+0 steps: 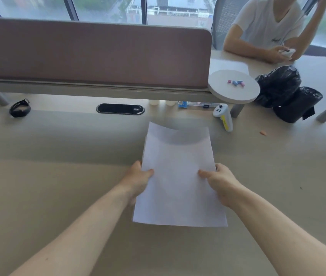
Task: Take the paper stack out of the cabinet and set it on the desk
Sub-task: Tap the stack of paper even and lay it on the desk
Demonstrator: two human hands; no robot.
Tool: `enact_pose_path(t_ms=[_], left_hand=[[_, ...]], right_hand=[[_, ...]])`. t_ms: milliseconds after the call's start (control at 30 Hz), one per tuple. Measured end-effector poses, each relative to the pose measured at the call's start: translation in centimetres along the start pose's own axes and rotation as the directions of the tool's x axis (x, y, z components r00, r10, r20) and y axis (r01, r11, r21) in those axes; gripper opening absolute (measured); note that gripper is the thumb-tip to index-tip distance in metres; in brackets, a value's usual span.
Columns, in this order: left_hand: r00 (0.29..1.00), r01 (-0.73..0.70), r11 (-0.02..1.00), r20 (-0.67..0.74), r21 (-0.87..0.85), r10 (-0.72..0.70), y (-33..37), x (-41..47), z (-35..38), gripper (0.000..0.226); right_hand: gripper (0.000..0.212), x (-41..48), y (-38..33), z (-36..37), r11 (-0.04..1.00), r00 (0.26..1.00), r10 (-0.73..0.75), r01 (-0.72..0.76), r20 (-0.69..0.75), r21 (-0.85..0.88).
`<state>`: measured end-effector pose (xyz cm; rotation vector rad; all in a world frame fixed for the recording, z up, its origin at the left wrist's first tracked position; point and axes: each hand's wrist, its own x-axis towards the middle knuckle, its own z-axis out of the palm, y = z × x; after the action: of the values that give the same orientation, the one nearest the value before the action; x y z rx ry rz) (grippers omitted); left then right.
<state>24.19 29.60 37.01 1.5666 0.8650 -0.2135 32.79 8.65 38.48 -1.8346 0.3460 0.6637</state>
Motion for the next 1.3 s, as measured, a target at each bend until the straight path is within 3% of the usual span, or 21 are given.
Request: enact_pose_path(t_ms=[167,267,400,567,867,1067,1300], left_hand=[[0.997,-0.007,0.995,-0.073,0.097,0.014,1.1,2.8,1.7,0.01],[0.994,-0.004,0.988,-0.111,0.152,0.021,1.2,4.1,2.3,0.018],[0.987,0.002,0.987,-0.16,0.162,0.024,1.1,5.1,2.4,0.019],[0.972,0.01,0.956,-0.228,0.292,0.06,1.1,5.5,1.9,0.031],[0.961,-0.009,0.881,-0.239,0.472,0.138,0.7,5.6,2.2,0.035],[0.957,-0.014,0.843,-0.238,0.537,0.168,0.6,5.7,2.8,0.021],[0.952,0.008,0.818,-0.255,0.575,0.17,0.6,5.6,2.7,0.036]], right_hand=[[0.027,4.0,1.0,0.8,0.998,0.998,0.023,-0.027,-0.062,-0.061],[0.022,5.4,1.0,1.2,0.99,0.995,-0.022,0.009,-0.095,-0.14],[0.036,6.5,0.7,1.2,0.976,0.993,-0.08,0.06,-0.086,-0.21],[0.031,5.6,0.2,1.1,0.921,0.972,-0.203,0.147,-0.122,-0.36],[0.02,5.7,1.0,1.4,0.863,0.93,-0.318,0.203,-0.186,-0.462],[0.021,6.7,1.5,1.5,0.808,0.909,-0.382,0.243,-0.164,-0.536],[0.03,7.3,2.0,1.5,0.768,0.909,-0.398,0.258,-0.121,-0.586]])
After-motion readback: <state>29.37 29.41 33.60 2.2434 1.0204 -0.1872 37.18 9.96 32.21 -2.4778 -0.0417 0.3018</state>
